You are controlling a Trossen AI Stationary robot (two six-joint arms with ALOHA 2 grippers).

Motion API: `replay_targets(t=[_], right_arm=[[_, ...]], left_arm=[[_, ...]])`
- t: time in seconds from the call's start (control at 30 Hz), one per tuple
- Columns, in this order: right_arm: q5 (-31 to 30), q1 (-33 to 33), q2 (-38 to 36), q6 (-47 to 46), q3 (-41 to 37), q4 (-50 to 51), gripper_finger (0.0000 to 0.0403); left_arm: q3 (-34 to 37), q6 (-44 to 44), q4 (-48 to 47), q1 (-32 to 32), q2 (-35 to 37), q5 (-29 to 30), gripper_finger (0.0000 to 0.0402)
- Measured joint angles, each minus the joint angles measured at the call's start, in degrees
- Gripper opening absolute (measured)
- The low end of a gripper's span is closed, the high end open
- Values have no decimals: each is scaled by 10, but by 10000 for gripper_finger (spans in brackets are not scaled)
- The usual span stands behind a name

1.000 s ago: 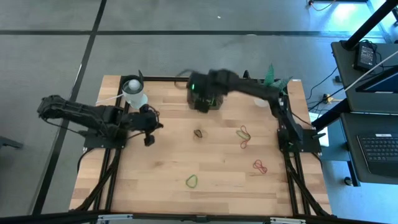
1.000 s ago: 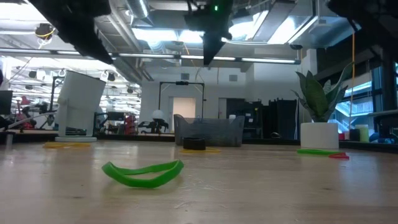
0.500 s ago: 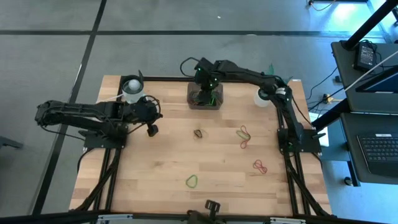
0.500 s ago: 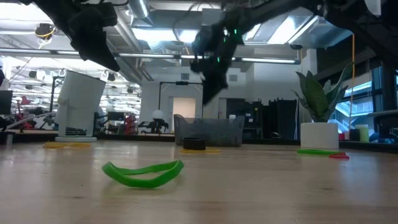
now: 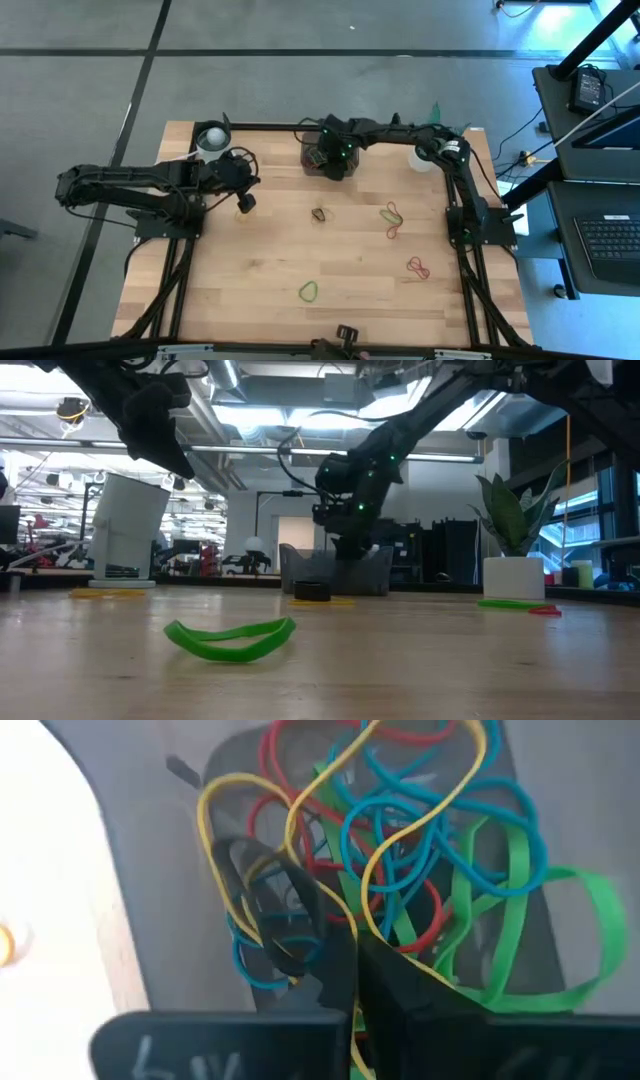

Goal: Pick and place rubber bands into bin
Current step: Put the yellow rubber band into the bin, then put the black rubber band into the bin

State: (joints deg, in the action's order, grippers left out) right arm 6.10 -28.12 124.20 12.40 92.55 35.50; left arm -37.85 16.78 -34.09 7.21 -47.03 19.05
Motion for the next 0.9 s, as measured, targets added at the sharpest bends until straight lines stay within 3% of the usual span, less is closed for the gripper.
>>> replay_targets(t=[0.3, 0.57, 0.9], right_arm=[[-9, -4, 0, -1, 35, 34, 74], [-10, -16, 0, -3, 119, 147, 131], [-6, -21, 0, -49, 181, 213, 162]], left_arm=[[0, 0, 0, 1, 0, -2, 3], [0, 0, -4, 1, 0, -2, 3], [0, -49, -4, 1, 0, -3, 3]])
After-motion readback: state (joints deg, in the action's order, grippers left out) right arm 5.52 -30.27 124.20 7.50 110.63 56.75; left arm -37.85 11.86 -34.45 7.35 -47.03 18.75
